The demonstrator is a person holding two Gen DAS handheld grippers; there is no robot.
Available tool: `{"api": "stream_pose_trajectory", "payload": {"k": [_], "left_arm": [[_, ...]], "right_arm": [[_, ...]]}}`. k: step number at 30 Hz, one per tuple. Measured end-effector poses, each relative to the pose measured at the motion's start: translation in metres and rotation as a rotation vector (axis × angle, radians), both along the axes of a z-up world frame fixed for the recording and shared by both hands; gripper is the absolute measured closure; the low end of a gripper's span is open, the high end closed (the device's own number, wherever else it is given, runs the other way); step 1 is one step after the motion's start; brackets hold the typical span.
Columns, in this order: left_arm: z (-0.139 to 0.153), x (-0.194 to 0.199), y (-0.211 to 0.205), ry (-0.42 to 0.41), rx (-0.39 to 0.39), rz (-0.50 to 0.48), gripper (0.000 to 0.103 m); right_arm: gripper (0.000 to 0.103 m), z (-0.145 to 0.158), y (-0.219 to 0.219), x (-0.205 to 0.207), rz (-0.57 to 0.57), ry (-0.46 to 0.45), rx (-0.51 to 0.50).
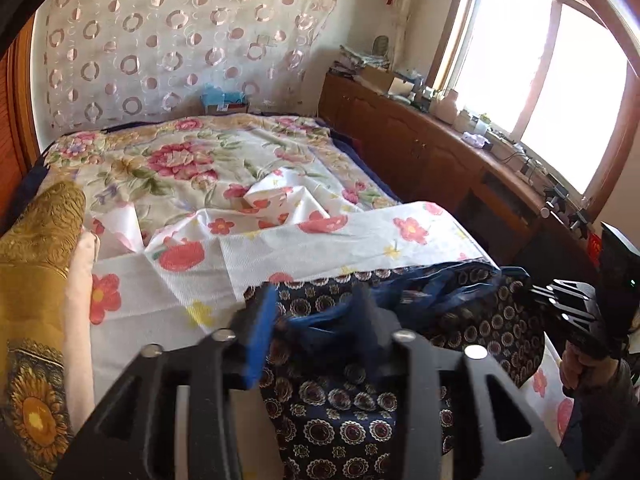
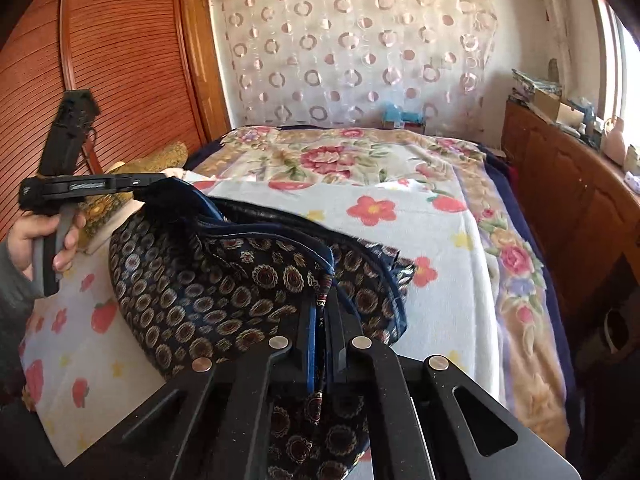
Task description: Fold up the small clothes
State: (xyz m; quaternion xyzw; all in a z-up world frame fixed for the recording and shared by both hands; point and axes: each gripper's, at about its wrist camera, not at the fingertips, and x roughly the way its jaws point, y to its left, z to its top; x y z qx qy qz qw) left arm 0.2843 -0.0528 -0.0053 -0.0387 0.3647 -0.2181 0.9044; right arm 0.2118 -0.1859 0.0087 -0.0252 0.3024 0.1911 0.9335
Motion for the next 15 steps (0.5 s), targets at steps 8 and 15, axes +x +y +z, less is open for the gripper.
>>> {"api": "stream_pose_trajectory", "payload": {"k": [8, 15], "left_arm": [[-0.015, 0.006, 0.01, 0.048, 0.013, -0.007, 0.041], [-0.039, 0.011, 0.008, 0.113, 0.039, -0.029, 0.041]], "right_arm": [[0.101, -0.013, 0.0, 0.027, -0.094, 0.051, -0.015], [0.101, -0.012, 0.006, 0.033, -0.121, 0.079, -0.029]]}}
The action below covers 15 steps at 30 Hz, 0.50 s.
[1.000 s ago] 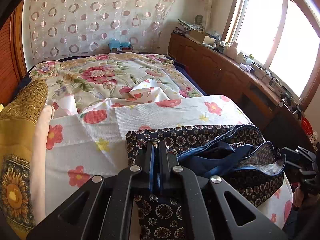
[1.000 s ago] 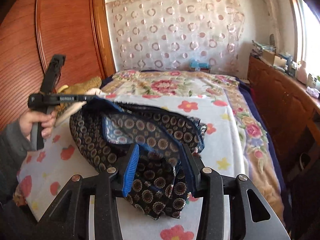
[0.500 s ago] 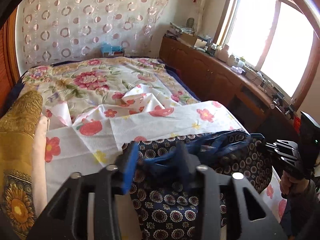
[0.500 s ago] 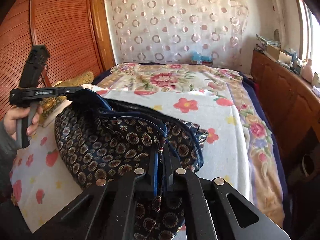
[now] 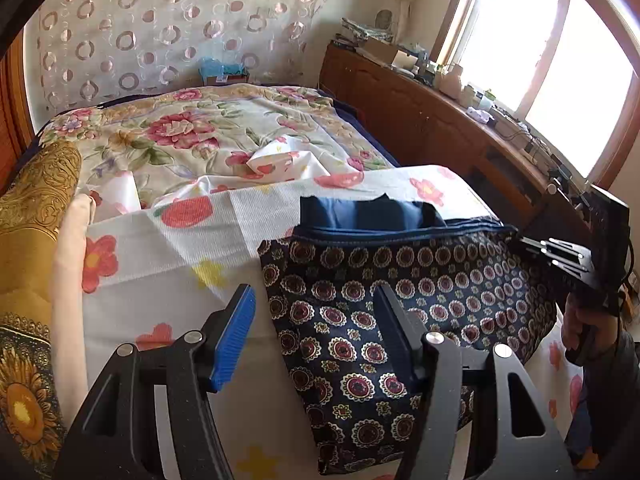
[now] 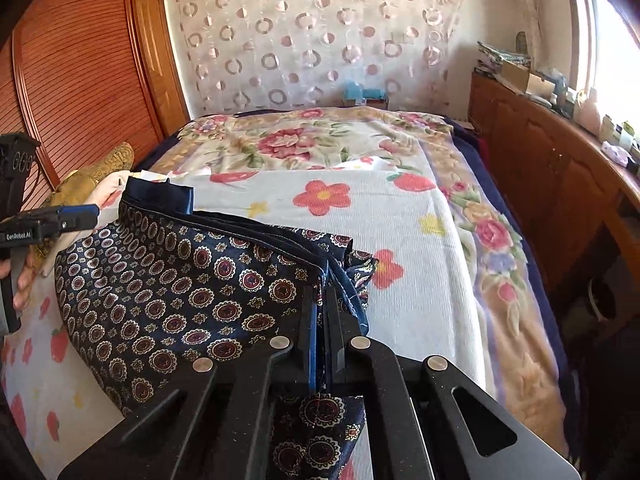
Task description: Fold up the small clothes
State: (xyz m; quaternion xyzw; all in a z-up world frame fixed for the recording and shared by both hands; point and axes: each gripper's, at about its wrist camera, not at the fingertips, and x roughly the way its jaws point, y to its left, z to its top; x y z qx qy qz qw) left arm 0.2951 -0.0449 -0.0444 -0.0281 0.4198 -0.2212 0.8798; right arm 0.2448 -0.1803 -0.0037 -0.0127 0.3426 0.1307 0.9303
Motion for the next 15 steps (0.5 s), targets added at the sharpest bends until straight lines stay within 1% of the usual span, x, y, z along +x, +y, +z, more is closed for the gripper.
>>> {"api": "stream_pose_trajectory", "payload": {"k": [4, 10, 15], "left_arm": [[-0.005, -0.001, -0.001, 0.012, 0.006, -0.004, 0.041], [-0.008, -0.022, 0.008, 0.014, -0.006, 0.003, 0.041], [-0.023, -0.024, 0.009, 0.033, 0.06, 0.016, 0.041]], "right_arm": [[0.101, 0.005, 0.001, 0.008, -0.004, -0.003, -0.004], [0.101, -0.002, 0.004, 0.01, 0.0, -0.002, -0.027], [0.101, -0.004, -0.001, 0.017, -0.005, -0.008, -0.02]]}}
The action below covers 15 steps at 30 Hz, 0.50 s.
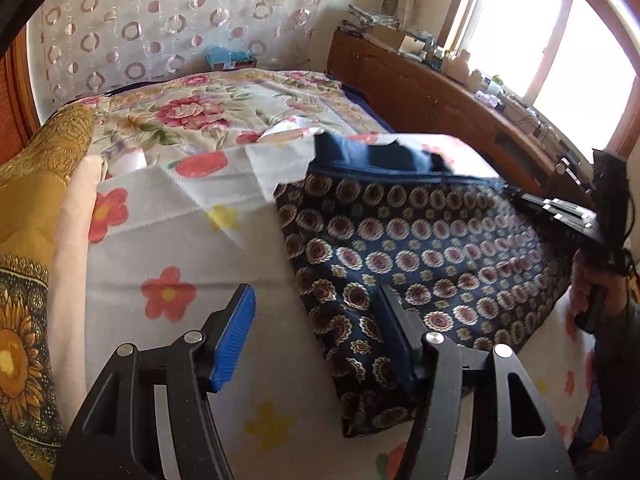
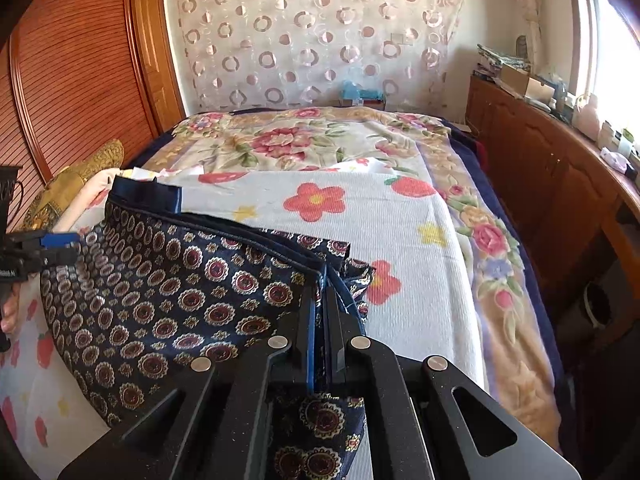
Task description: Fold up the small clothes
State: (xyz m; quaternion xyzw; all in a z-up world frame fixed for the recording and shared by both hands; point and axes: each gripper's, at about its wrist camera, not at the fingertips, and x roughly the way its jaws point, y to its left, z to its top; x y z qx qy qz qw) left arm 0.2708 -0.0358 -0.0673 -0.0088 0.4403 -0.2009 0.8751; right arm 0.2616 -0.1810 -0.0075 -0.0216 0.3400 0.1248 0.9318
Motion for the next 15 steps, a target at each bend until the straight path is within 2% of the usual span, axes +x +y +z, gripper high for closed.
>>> {"api": "stream_pose_trajectory", "payload": {"k": [3, 5, 8, 10, 15], "left_arm": [[-0.002, 0.001, 0.0, -0.014, 0.021, -0.001, 0.041], [-0.002, 0.003, -0.001, -0.013, 0.03, 0.001, 0.041], [-0.002, 0.005, -0.002, -0.014, 0.037, 0.0, 0.041], [-0.001, 0.009, -0.004, -0.011, 0.037, -0.003, 0.041], [-0.001, 0.027, -0.009, 0.0, 0.015, -0.024, 0.041]], "right_arm": [[0.099, 0.003, -0.001, -0.003, -0.014, -0.011, 0.005], [0.092, 0.004, 0.001, -0.007, -0.031, -0.011, -0.021], [0.078, 0.006, 0.003, -0.014, -0.048, -0.015, -0.054], [0.061, 0.006, 0.002, -0.017, -0.051, -0.001, -0.047], [0.059, -0.003, 0.002, -0.011, -0.032, 0.052, -0.035]]}}
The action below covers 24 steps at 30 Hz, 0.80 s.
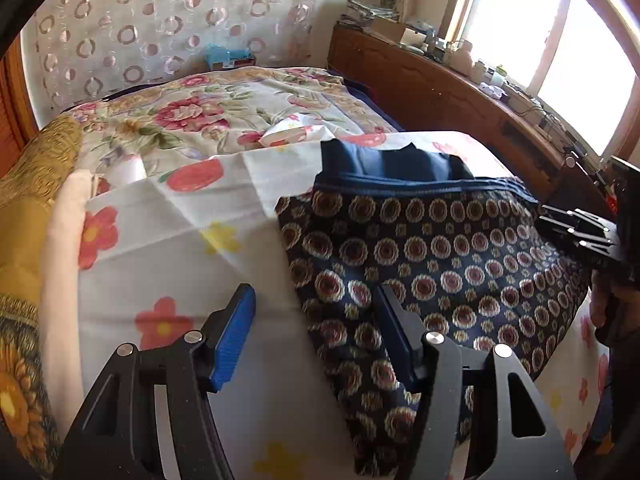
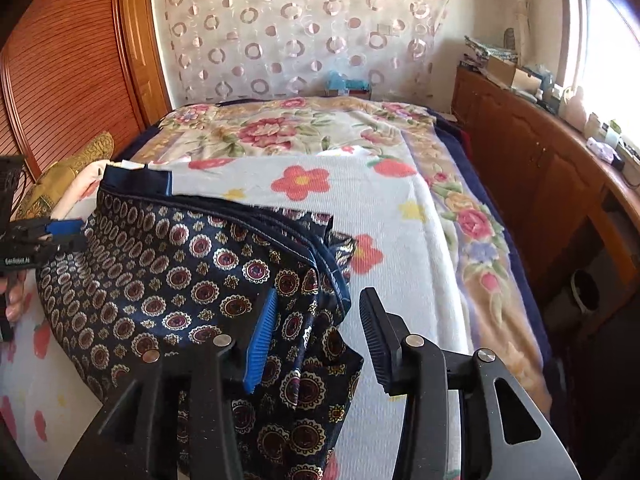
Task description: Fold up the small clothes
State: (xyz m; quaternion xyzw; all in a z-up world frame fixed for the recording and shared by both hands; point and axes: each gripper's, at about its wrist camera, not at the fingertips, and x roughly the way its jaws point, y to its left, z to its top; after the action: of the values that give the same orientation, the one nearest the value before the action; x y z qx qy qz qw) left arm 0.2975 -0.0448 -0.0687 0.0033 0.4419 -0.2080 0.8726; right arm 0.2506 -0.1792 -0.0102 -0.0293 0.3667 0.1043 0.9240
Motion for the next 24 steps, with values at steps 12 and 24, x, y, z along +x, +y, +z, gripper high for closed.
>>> {"api": "stream_pose_trajectory", "payload": {"k": [12, 24], "left_arm": [[0.001, 0.029, -0.01, 0.031, -0.065, -0.046, 0.057], [0.005, 0.023, -0.013, 0.044, -0.12, -0.09, 0.095]], "right_arm": [[0.052, -0.005, -0.013, 0.029, 0.02, 0.053, 0.083], [0.088, -0.008, -0.011, 0.035, 0.144, 0.07, 0.119]]}}
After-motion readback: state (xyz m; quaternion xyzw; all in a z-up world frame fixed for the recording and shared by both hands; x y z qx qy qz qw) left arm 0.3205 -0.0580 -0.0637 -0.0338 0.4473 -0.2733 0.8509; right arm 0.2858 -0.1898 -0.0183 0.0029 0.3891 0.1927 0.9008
